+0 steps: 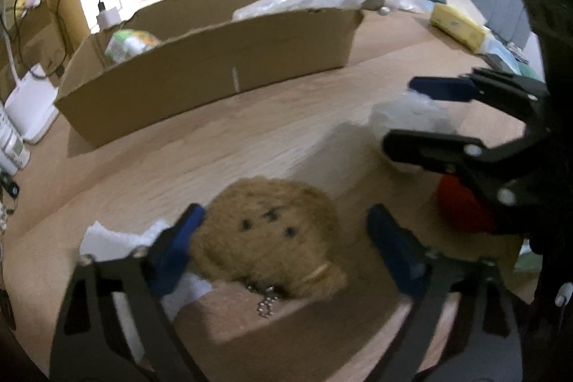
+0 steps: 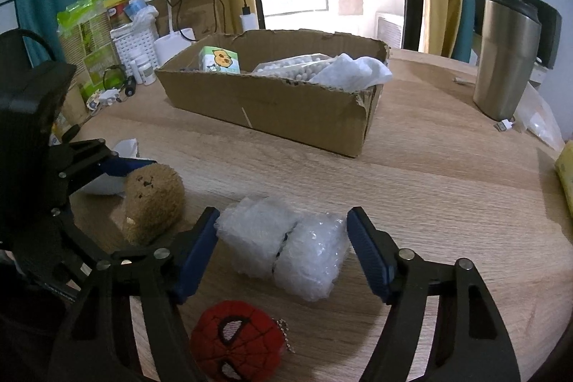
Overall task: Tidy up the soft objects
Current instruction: 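Close the left gripper on the plush bear while the right gripper closes on the bubble-wrap packets, then carry the plush bear in the left gripper and bubble wrap in the right gripper over the box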
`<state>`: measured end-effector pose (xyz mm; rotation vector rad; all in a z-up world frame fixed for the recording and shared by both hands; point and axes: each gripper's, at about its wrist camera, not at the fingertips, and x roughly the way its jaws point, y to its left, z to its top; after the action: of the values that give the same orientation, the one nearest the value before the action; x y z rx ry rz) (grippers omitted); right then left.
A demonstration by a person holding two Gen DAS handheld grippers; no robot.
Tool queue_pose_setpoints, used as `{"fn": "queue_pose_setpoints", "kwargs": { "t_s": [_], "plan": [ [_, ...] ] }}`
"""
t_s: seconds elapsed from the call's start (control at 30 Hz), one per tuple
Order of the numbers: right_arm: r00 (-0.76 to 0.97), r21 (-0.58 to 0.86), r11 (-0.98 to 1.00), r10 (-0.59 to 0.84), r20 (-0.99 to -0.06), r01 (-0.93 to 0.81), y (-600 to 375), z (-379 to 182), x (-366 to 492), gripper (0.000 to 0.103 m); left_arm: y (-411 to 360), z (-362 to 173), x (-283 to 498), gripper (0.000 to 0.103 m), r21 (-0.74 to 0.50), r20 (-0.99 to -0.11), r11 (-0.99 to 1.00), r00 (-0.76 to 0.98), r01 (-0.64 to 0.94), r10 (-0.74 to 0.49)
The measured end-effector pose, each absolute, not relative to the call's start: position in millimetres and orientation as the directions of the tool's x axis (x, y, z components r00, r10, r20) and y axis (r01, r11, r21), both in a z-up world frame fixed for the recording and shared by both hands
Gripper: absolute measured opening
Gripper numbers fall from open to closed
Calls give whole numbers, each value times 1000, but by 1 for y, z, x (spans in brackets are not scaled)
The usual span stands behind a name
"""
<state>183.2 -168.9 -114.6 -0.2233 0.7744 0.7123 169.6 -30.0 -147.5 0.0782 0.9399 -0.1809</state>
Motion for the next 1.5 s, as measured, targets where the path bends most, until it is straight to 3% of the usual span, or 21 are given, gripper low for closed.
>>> {"fn": "queue_pose_setpoints", "kwargs": {
  "t_s": [0.1,0.23,1.07,1.5],
  "plan": [
    [494,67,742,507,-706,-667,-168,-115,183,73,-30,-144,166,68,-14,-808,980,576,197,-127],
    [491,67,740,509,-707,-670,-167,-115,183,70,-27,-141,163,62,-11,-800,983,588,181,-117],
    [520,100,735,562,-643,-671,-177,-102,182,68,0,-106,155,62,-199,-683,966,683,168,-260],
    [567,75,739,573,-592,-669,-176,-80,185,68,14,-85,158,62,-185,-632,969,735,164,-245]
  ]
}}
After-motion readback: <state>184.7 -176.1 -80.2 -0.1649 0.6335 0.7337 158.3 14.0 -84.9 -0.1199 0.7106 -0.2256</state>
